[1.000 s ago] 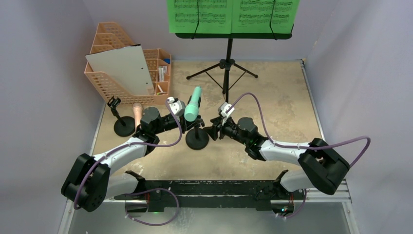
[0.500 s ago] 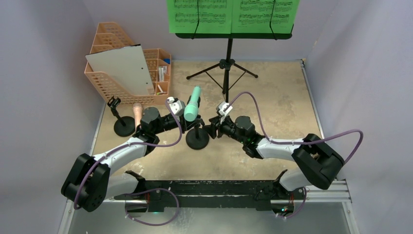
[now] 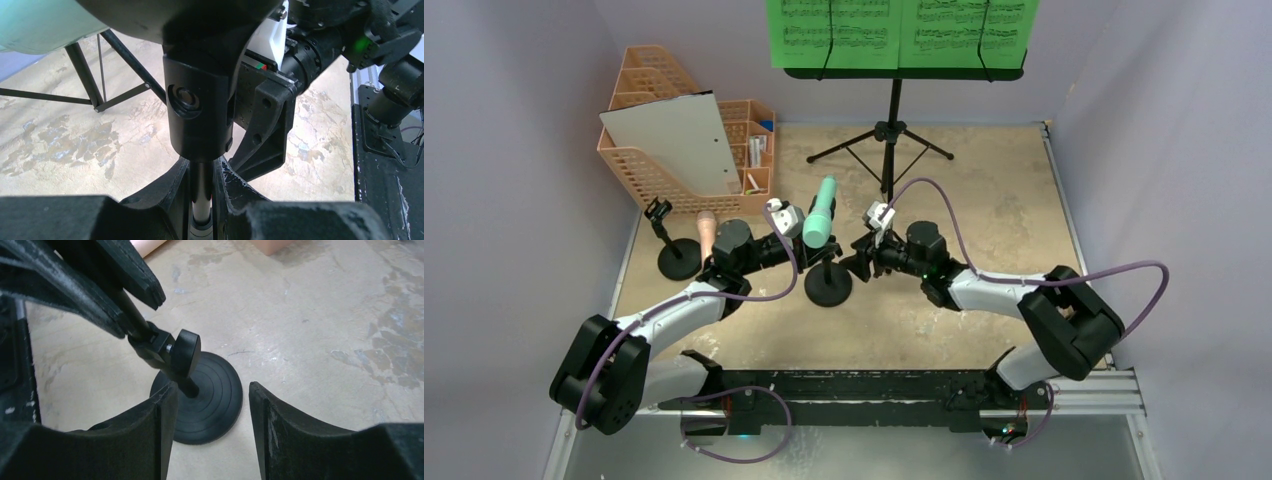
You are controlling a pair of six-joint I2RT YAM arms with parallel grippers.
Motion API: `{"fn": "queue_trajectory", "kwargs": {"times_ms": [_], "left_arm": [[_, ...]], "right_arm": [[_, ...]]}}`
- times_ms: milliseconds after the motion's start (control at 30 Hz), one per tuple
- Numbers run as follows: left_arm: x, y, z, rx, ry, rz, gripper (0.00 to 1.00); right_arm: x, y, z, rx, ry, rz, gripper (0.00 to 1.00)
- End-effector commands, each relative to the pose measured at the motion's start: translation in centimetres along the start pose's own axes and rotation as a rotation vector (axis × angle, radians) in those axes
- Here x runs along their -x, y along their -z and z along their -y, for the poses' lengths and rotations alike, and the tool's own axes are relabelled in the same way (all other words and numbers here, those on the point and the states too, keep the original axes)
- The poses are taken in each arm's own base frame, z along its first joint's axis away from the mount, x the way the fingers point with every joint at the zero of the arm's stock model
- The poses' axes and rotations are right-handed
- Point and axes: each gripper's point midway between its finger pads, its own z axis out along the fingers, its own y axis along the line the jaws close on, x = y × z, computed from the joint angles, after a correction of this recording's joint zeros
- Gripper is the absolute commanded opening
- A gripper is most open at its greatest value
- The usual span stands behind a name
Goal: Pack up the instrument practice props
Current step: Unscrew the knob on the microphone stand.
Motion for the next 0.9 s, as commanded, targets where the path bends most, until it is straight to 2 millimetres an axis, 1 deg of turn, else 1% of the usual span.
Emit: {"fn": "queue_trajectory", "kwargs": {"times_ms": [0, 67, 267, 433, 633, 700, 867], "left_arm": [[1.4, -0.3, 0.6, -0.041, -0.021, 0.031, 0.00], [1.3, -0.3, 0.6, -0.043, -0.020, 0.028, 0.00], [1.3, -0.3, 0.6, -0.046, -0.021, 0.026, 0.00], [1.3, -0.3, 0.6, -0.046, -0.026, 0.025, 0.00], [1.2, -0.3, 0.5, -0.045, -0.028, 0.020, 0.00], [1.1, -0.4, 0.5, -0.045, -0.026, 0.016, 0.00], [1.0, -0.4, 0.5, -0.047, -0.030, 0.010, 0.00]], "right_arm": [[1.1, 1.2, -3.0, 0.253, 0.070, -0.027, 0.58], [1.2, 1.3, -3.5, 0.298, 0.103, -0.032, 0.59], [2.4, 0.3, -3.4, 0.342, 0.153, -0.018, 0.59], [3.1, -0.6, -2.5, 0.354, 0.191, -0.031, 0.59], [3.0, -1.1, -1.9, 0.412, 0.210, -0.066, 0.59], [2.9, -1.1, -2.1, 0.444, 0.213, -0.070, 0.56], [2.9, -0.7, -2.4, 0.478, 0.233, -0.080, 0.45]]}}
